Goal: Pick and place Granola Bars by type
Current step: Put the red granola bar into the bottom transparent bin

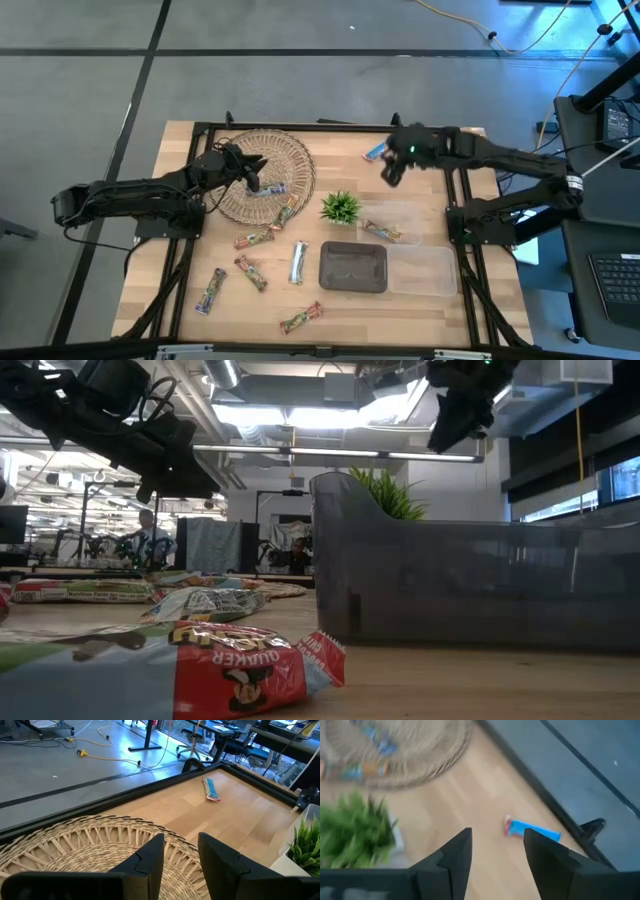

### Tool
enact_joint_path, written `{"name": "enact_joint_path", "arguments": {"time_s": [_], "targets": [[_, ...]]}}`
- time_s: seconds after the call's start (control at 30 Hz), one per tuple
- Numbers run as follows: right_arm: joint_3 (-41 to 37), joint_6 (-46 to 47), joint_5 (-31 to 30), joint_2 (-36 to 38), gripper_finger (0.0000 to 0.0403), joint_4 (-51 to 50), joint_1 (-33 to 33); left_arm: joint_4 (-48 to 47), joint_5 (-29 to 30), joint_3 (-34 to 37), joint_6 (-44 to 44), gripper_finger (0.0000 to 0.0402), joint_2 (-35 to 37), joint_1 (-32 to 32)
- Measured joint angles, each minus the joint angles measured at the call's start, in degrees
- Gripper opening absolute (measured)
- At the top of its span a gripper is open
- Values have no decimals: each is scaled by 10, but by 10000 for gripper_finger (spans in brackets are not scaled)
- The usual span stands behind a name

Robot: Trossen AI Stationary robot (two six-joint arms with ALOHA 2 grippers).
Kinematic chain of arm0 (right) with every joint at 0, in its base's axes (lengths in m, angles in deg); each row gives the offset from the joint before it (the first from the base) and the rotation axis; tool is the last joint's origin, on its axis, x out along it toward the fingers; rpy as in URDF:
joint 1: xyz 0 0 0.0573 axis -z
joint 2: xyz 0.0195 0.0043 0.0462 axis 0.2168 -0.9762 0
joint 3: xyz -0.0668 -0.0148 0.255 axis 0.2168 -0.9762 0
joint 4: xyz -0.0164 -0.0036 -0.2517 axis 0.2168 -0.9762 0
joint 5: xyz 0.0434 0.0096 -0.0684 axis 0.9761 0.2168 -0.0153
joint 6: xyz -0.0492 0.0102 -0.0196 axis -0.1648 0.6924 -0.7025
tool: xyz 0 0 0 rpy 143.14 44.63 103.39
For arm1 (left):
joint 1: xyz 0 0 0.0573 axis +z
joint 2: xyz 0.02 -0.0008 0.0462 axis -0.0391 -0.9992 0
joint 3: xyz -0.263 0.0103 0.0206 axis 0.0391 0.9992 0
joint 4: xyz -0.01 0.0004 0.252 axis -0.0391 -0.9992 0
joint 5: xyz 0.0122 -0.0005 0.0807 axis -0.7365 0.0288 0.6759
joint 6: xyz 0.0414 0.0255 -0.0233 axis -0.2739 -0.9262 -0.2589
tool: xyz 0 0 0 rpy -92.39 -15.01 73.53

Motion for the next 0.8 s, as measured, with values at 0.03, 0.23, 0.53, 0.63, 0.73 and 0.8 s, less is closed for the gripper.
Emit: {"name": "enact_joint_path", "arguments": {"time_s": [0.03,0.23,0.53,0.63,0.73,0.8], "targets": [[9,6,11,-3,181,2,19,0,0,0,0,114,0,0],[34,27,113,-50,181,0,145,0,0,0,-1,114,0,0],[81,11,228,-189,182,0,272,0,0,0,0,114,0,0],[97,1,231,-238,185,2,286,0,0,0,0,114,0,0],[110,-36,219,-286,194,1,291,0,0,0,0,114,0,0],[118,-103,229,-309,200,-8,291,0,0,0,0,114,0,0]]}}
